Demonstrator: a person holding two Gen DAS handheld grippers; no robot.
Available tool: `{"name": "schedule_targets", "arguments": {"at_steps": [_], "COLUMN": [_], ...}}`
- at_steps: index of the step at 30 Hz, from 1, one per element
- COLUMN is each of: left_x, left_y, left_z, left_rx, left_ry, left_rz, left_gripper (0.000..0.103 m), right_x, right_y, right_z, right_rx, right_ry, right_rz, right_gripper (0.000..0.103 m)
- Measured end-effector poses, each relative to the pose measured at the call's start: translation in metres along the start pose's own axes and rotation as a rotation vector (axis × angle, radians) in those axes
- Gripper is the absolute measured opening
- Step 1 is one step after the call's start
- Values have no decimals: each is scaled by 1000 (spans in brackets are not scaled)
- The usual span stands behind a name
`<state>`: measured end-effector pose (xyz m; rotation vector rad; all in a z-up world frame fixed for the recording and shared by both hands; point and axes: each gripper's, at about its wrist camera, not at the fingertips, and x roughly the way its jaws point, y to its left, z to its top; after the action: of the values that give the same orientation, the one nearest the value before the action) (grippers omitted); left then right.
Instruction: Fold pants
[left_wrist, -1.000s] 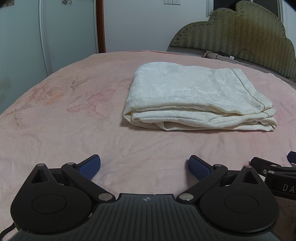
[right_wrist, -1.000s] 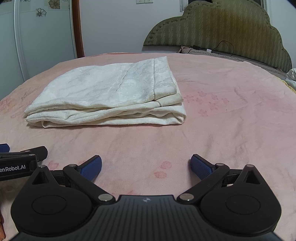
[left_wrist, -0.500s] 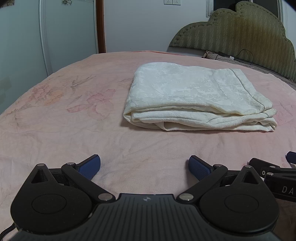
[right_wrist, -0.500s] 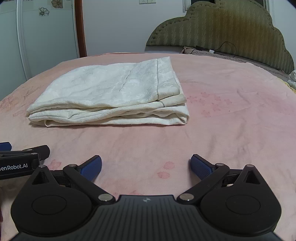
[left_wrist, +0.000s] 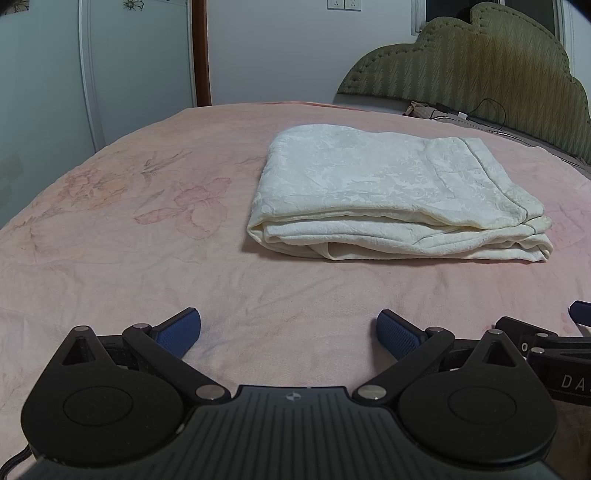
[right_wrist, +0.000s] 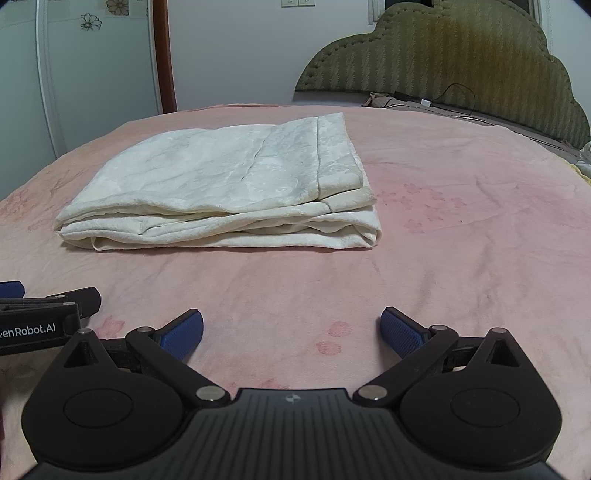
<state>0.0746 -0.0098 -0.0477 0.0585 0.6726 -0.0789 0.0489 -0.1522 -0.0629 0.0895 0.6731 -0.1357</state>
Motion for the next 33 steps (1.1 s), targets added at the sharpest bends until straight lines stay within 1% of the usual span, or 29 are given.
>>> {"name": "schedule_targets", "arguments": {"at_steps": [7,33], "left_x": [0,-2], "left_y": [0,0], "left_z": [0,0], "left_rx": [2,0], "left_ry": [2,1], "left_rz": [-1,-7], "left_gripper": [103,103], "right_x": [-1,-2], "right_y": [-1,-2], "right_z": [-1,-1], "right_rx": [-22,-22], "right_ry": [4,4], "right_rz": [22,22], "right_gripper": [103,103]}}
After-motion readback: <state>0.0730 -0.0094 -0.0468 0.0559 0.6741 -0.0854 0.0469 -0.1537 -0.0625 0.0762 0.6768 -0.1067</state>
